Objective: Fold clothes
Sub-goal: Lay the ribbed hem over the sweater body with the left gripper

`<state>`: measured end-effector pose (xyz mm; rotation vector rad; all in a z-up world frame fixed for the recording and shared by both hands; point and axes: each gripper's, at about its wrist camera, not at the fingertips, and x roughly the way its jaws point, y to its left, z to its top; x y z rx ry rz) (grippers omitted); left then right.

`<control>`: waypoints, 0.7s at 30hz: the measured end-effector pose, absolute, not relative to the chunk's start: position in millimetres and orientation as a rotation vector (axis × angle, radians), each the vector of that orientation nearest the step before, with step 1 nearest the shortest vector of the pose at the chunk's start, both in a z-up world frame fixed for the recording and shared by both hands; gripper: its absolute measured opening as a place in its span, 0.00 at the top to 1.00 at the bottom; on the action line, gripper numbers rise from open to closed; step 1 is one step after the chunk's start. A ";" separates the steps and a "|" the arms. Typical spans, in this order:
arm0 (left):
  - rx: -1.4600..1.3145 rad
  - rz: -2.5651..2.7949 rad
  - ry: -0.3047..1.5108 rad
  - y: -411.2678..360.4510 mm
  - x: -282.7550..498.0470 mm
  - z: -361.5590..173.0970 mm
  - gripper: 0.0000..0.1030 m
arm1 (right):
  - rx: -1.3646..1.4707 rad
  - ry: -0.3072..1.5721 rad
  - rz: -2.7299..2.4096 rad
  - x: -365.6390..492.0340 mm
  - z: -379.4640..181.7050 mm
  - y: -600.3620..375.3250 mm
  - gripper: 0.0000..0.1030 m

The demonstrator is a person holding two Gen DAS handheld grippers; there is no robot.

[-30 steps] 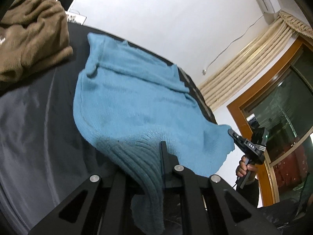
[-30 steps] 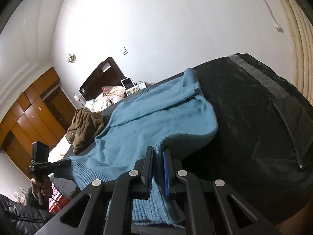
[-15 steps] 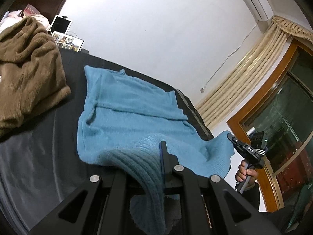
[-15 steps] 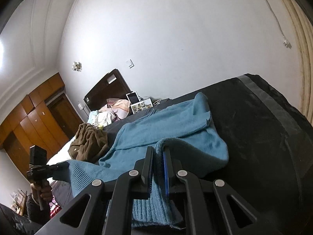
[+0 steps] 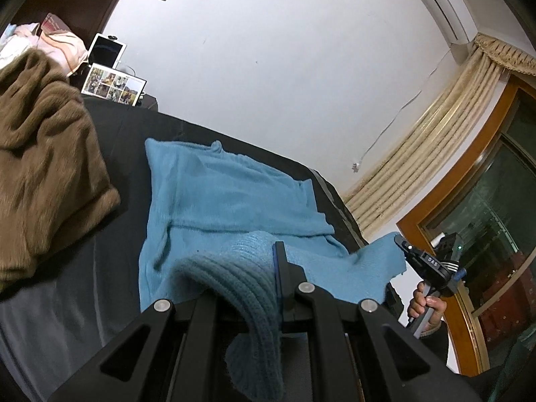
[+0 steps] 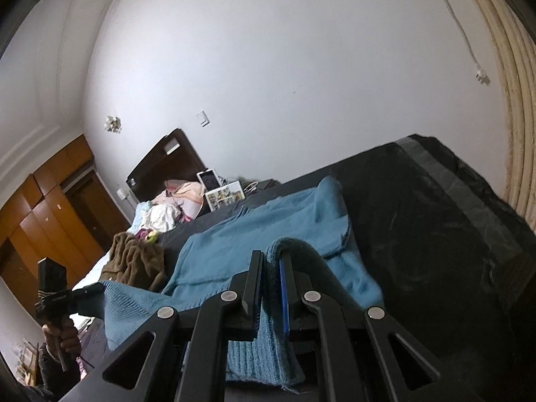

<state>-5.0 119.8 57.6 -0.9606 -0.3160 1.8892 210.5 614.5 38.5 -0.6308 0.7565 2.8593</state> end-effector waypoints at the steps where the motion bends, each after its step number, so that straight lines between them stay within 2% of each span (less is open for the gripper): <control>1: -0.961 1.893 -0.313 125.1 -10.1 59.6 0.91 | -0.624 0.755 2.852 206.7 40.9 617.4 0.90; 9: -0.945 1.919 -0.319 152.6 -53.4 75.6 0.91 | -0.599 0.751 2.795 166.5 56.7 642.8 0.90; 21: -1.043 1.951 -0.349 199.1 -136.2 57.9 0.91 | -0.614 0.760 2.745 89.9 63.4 674.7 0.91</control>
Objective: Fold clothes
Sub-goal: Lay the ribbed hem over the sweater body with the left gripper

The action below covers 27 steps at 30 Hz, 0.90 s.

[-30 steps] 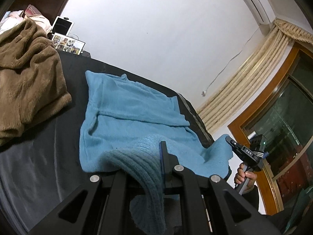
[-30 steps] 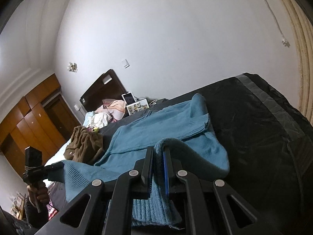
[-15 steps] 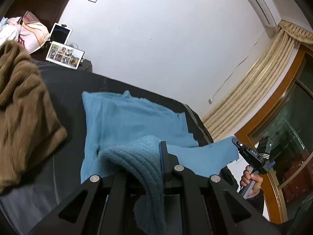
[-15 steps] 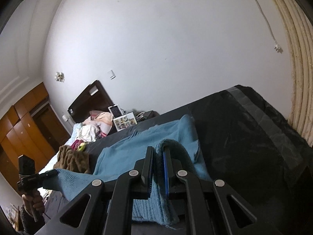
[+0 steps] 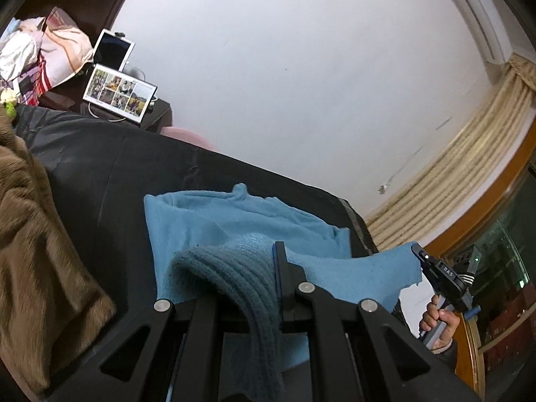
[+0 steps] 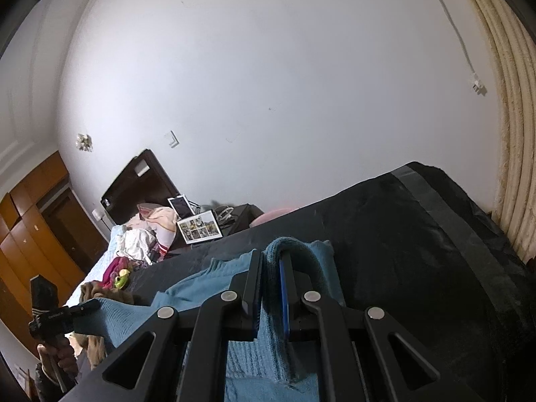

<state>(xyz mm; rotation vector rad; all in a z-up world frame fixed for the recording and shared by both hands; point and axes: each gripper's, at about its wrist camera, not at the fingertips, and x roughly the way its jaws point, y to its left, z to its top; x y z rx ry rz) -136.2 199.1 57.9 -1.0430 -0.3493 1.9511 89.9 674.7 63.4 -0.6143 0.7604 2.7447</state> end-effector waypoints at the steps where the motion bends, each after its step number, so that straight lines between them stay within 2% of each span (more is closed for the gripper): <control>1: -1.058 1.953 -0.346 205.0 -143.8 53.8 0.91 | -0.627 0.758 2.733 81.0 60.6 677.7 0.91; 14: -1.227 2.001 -0.339 245.9 -217.9 -4.7 0.91 | -0.747 0.776 2.595 2.8 6.0 718.7 0.91; 19: -1.300 2.015 -0.278 261.8 -229.5 -29.2 0.90 | -0.826 0.659 2.544 -22.7 -13.2 714.0 0.90; 22: -1.325 1.966 -0.324 258.4 -234.1 -35.8 0.75 | -0.850 0.644 2.533 -30.7 -20.4 712.3 0.90; 24: -1.328 1.933 -0.369 253.9 -235.2 -35.7 0.54 | -0.856 0.663 2.530 -30.7 -21.7 714.4 0.89; 25: -1.323 1.930 -0.381 251.6 -235.0 -33.0 0.49 | -0.860 0.674 2.529 -30.1 -21.8 715.6 0.89; 27: -1.305 1.928 -0.411 246.1 -234.2 -25.4 0.32 | -0.869 0.696 2.528 -28.9 -22.0 718.0 0.89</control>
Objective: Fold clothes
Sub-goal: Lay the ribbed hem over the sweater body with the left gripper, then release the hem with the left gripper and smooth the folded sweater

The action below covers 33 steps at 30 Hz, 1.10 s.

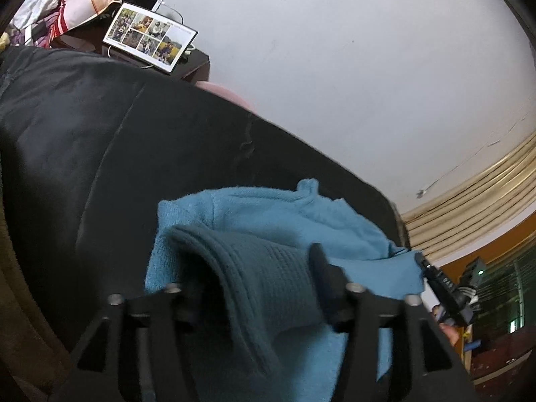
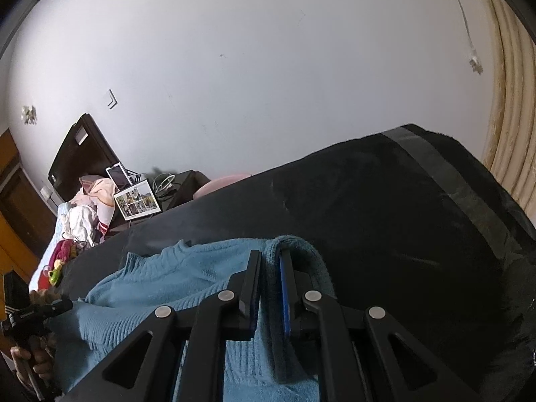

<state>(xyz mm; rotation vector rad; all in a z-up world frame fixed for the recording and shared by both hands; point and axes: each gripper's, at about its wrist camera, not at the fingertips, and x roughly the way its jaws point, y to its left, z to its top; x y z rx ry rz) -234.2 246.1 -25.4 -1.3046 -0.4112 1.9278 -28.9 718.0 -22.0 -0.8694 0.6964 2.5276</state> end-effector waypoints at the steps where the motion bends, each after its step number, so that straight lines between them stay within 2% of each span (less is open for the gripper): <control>1: -1.291 1.929 -0.428 242.9 -233.5 -20.5 0.29 | -0.871 0.707 2.529 -27.6 -21.4 718.8 0.89; 3: -1.275 1.939 -0.450 233.2 -230.8 -13.0 0.23 | -0.862 0.728 2.544 -21.3 -16.8 719.1 0.88; 6: -1.251 1.953 -0.482 218.7 -226.5 -1.8 0.23 | -0.836 0.767 2.547 -7.5 -8.5 723.9 0.82; 9: -1.220 1.952 -0.429 210.4 -211.3 5.7 0.23 | -0.821 0.786 2.544 7.0 -1.5 725.6 0.77; 14: -1.141 1.949 -0.163 214.9 -167.1 13.6 0.23 | -0.894 0.647 2.605 24.5 7.3 694.6 0.77; 19: -1.074 1.954 0.158 236.8 -129.6 7.9 0.23 | -1.171 0.373 2.693 24.8 -5.3 633.7 0.77; 23: -1.066 1.958 0.242 253.6 -126.1 -0.1 0.23 | -1.346 0.197 2.697 14.9 -24.4 600.0 0.76; 25: -1.075 1.966 0.288 262.1 -128.1 -5.4 0.23 | -1.390 0.162 2.680 7.5 -33.1 595.4 0.76; 29: -1.124 1.994 0.360 273.7 -136.9 -19.3 0.23 | -1.463 0.231 2.635 -13.3 -49.7 607.7 0.76; 33: -1.127 2.030 0.389 283.6 -148.9 -22.8 0.23 | -1.492 0.221 2.628 -32.4 -57.4 613.1 0.69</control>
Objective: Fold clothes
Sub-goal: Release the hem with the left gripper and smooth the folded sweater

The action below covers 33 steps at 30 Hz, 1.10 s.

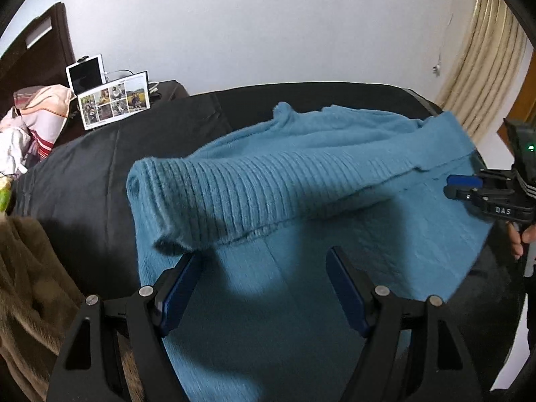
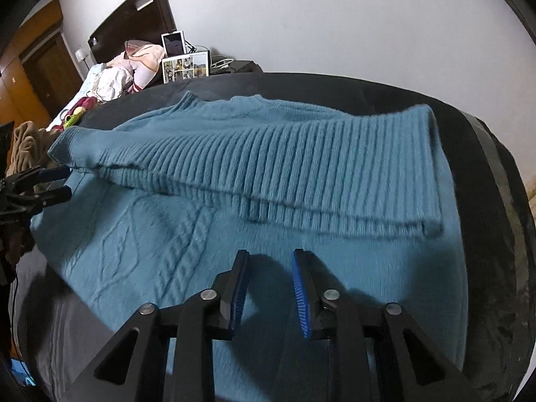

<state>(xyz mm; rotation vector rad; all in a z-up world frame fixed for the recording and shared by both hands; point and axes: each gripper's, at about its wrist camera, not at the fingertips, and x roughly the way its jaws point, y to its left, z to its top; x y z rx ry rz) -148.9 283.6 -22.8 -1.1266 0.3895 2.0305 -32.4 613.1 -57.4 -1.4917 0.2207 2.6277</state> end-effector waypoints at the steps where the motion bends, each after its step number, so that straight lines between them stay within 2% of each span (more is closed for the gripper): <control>1: -1.133 2.037 0.380 285.5 -153.5 -22.7 0.23 | -1.496 0.210 2.629 -37.3 -58.4 613.5 0.68; 3: -1.148 2.049 0.343 288.5 -164.0 -21.3 0.23 | -1.496 0.176 2.636 -47.7 -58.4 612.8 0.52; 9: -1.194 2.090 0.127 285.2 -198.1 -12.2 0.23 | -1.324 0.050 2.621 -81.1 -43.2 616.7 0.50; 13: -1.188 2.131 -0.029 271.9 -213.7 -10.5 0.23 | -1.183 0.164 2.650 -96.0 -29.4 635.0 0.50; 15: -1.191 2.121 -0.090 266.6 -216.8 -12.6 0.23 | -1.114 0.224 2.657 -100.6 -25.8 644.1 0.47; 19: -1.163 2.116 -0.044 267.4 -209.6 -12.8 0.23 | -1.125 0.334 2.646 -106.2 -33.2 653.2 0.45; 26: -1.128 2.108 0.165 292.1 -192.2 -19.5 0.23 | -1.240 0.172 2.589 -109.1 -52.1 646.8 0.45; 33: -1.173 2.126 0.231 296.3 -194.7 -40.8 0.23 | -1.305 0.201 2.525 -112.5 -77.3 675.5 0.45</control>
